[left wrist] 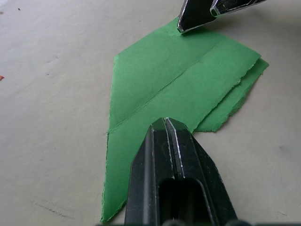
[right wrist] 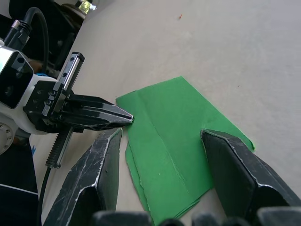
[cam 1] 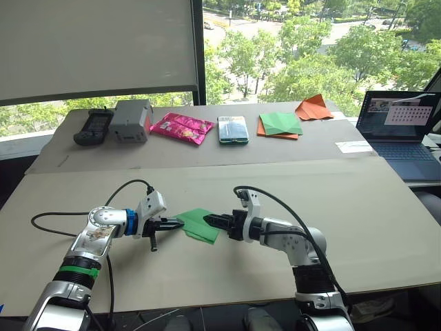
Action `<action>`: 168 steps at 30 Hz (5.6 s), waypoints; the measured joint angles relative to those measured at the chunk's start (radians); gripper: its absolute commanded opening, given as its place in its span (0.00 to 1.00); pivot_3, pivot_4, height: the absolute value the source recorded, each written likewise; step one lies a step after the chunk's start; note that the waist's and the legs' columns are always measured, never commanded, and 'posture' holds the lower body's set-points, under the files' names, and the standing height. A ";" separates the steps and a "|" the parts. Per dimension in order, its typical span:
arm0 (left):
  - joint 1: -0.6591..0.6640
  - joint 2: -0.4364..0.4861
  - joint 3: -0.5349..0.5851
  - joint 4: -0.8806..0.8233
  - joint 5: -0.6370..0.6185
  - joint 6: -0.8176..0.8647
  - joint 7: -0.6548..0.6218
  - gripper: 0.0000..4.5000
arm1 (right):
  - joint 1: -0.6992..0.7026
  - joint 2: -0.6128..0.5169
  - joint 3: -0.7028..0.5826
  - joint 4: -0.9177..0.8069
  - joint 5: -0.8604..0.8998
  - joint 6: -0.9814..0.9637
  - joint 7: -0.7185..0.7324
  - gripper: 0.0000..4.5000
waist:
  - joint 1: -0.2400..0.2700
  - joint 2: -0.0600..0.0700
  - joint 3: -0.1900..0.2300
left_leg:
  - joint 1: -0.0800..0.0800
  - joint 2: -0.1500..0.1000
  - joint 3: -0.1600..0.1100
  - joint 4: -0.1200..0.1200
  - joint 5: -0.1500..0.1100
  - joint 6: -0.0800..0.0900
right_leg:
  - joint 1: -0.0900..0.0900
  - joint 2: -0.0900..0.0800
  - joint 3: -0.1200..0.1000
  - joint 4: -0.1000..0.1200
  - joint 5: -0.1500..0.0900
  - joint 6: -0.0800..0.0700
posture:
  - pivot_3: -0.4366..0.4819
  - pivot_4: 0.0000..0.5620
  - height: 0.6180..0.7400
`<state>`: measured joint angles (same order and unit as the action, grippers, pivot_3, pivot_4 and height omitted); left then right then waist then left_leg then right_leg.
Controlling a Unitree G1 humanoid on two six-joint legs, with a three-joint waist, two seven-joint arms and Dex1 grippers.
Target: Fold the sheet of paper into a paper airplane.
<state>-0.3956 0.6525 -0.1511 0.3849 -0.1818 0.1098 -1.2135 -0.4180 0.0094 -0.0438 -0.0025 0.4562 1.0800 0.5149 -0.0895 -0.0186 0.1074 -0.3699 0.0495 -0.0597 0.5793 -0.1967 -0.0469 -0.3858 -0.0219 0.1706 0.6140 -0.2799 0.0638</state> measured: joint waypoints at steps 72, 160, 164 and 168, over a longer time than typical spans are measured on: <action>0.137 0.047 0.057 -0.210 -0.053 0.128 0.025 0.00 | 0.043 -0.089 0.099 -0.112 0.099 0.022 -0.067 0.66 | -0.009 -0.002 0.005 | 0.000 0.000 0.000 -0.004 0.000 0.000 | -0.002 0.000 0.000 -0.003 -0.002 -0.003 | 0.48 0.27 1.00; 0.122 0.055 0.090 -0.241 -0.091 0.231 0.084 0.00 | 0.034 -0.033 0.072 -0.049 0.117 -0.069 -0.101 0.33 | -0.008 -0.004 0.013 | -0.003 0.000 0.000 -0.004 0.000 0.000 | -0.002 0.000 0.000 -0.003 -0.001 -0.002 | 0.48 0.27 1.00; 0.121 0.055 0.090 -0.241 -0.090 0.231 0.083 0.00 | 0.034 -0.035 0.073 -0.049 0.117 -0.072 -0.087 0.02 | -0.008 -0.004 0.013 | -0.003 0.000 0.000 -0.004 0.000 0.000 | -0.002 0.000 0.000 -0.003 -0.001 -0.002 | 0.48 0.27 1.00; 0.119 0.056 0.090 -0.241 -0.090 0.231 0.083 0.00 | 0.029 -0.036 0.080 -0.047 0.115 -0.093 -0.077 0.00 | -0.007 -0.004 0.013 | -0.003 0.000 0.000 -0.004 0.000 0.000 | -0.002 0.000 0.000 -0.003 -0.001 -0.002 | 0.48 0.27 1.00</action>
<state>-0.2762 0.7080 -0.0610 0.1435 -0.2716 0.3410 -1.1304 -0.3893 -0.0268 0.0360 -0.0496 0.5710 0.9873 0.4382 -0.0969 -0.0223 0.1200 -0.3725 0.0500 -0.0597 0.5749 -0.1969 -0.0466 -0.3883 -0.0222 0.1704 0.6112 -0.2806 0.0619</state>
